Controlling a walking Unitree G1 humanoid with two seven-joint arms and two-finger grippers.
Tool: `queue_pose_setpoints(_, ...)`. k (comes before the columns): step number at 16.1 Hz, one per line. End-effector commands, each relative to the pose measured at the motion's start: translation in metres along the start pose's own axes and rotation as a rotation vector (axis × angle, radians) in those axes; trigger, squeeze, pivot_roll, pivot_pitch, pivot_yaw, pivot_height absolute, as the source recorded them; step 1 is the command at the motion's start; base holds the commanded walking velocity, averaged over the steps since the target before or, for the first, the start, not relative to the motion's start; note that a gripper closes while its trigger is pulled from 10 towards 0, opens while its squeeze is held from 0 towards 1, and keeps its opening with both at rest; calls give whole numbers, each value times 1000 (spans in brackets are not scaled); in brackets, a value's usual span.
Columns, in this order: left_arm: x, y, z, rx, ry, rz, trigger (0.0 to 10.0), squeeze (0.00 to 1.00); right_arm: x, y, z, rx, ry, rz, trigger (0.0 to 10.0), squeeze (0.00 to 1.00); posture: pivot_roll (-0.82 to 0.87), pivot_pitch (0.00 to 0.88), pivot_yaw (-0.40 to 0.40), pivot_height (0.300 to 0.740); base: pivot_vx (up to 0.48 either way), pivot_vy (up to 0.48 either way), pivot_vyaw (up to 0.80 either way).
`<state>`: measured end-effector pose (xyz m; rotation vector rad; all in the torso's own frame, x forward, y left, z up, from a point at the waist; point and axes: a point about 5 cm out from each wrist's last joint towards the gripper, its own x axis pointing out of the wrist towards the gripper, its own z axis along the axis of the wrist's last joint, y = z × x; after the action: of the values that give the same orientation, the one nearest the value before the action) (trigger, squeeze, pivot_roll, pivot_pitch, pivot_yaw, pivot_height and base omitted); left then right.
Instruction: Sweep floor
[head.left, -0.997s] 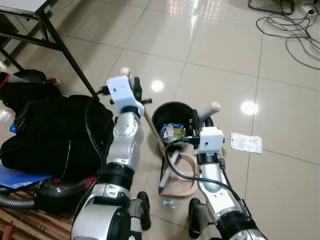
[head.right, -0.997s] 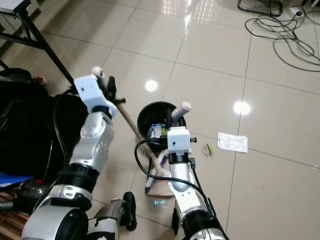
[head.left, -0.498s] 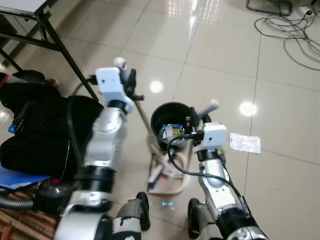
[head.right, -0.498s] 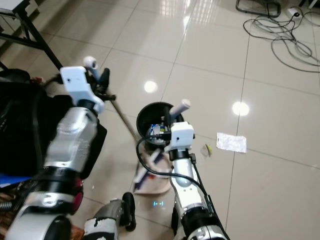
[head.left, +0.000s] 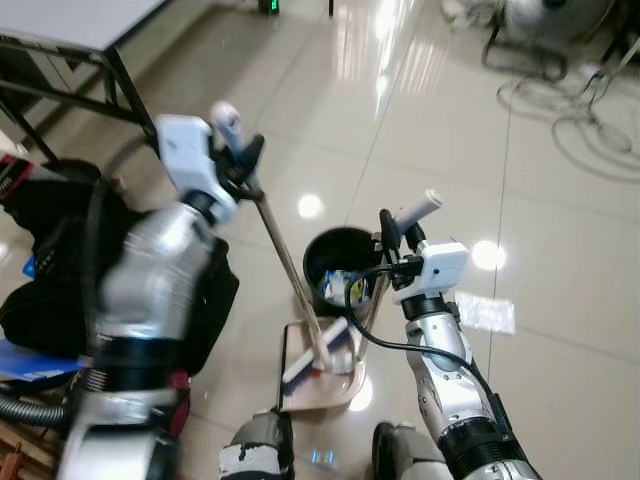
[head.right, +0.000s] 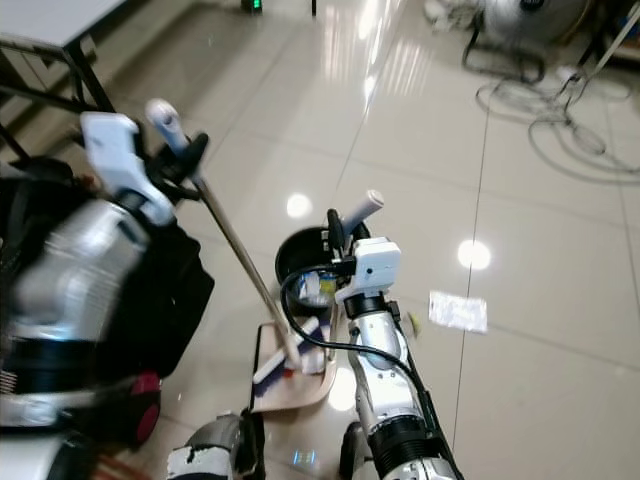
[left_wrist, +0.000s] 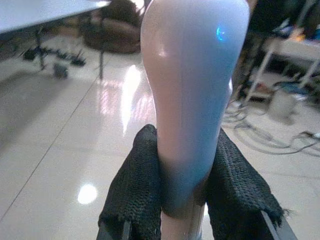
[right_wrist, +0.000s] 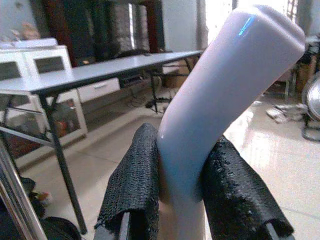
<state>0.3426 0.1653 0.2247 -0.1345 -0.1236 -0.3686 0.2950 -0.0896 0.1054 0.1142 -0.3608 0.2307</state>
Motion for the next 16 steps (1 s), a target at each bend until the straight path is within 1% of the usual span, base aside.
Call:
queue_pose_setpoints(1,0,-4,15,-2,-38,-70,10000,0,5,2,7,26,-37,7,10000,0,54,67,20,740,0,0,0)
queue_pose_setpoints(2,-1,4,27,59,-26,-115,10000,0,8,1,8,32,-34,12,10000,0,56,60,20,740,0,0,0)
queue_pose_setpoints(3,-2,8,31,93,-22,-124,10000,0,9,1,8,33,-34,14,10000,0,59,57,19,740,0,0,0)
queue_pose_setpoints(4,-2,16,39,139,-18,-135,10000,0,11,1,9,36,-33,18,10000,0,62,53,18,740,0,0,0)
queue_pose_setpoints(5,-3,27,53,163,-23,-133,10000,0,12,1,9,42,-30,27,10000,0,63,51,17,740,0,0,0)
queue_pose_setpoints(6,-4,32,60,165,-31,-136,10000,0,12,1,9,45,-28,34,10000,0,64,49,18,740,0,0,0)
queue_pose_setpoints(8,-3,46,86,182,-71,-128,10000,0,13,2,8,55,-20,46,10000,0,65,46,19,740,0,0,0)
queue_pose_setpoints(9,-3,55,96,221,-84,-103,10000,0,12,2,8,62,-15,50,10000,0,65,45,20,740,0,0,0)
queue_pose_setpoints(10,-4,62,101,254,-83,-88,10000,0,12,2,7,68,-12,54,10000,0,64,43,22,740,0,0,0)
queue_pose_setpoints(11,-4,72,104,298,-93,-39,10000,0,12,3,6,90,-6,53,10000,0,64,40,26,740,0,0,0)
queue_pose_setpoints(13,-1,82,104,352,-115,65,10000,0,11,3,6,115,-8,47,10000,0,63,36,31,740,0,0,0)
queue_pose_setpoints(15,0,90,95,434,-108,176,10000,0,15,1,12,155,-29,30,10000,0,57,32,36,740,0,0,0)
queue_pose_setpoints(16,1,92,89,448,-100,193,10000,0,17,1,15,181,-40,28,10000,0,53,27,38,740,0,0,0)
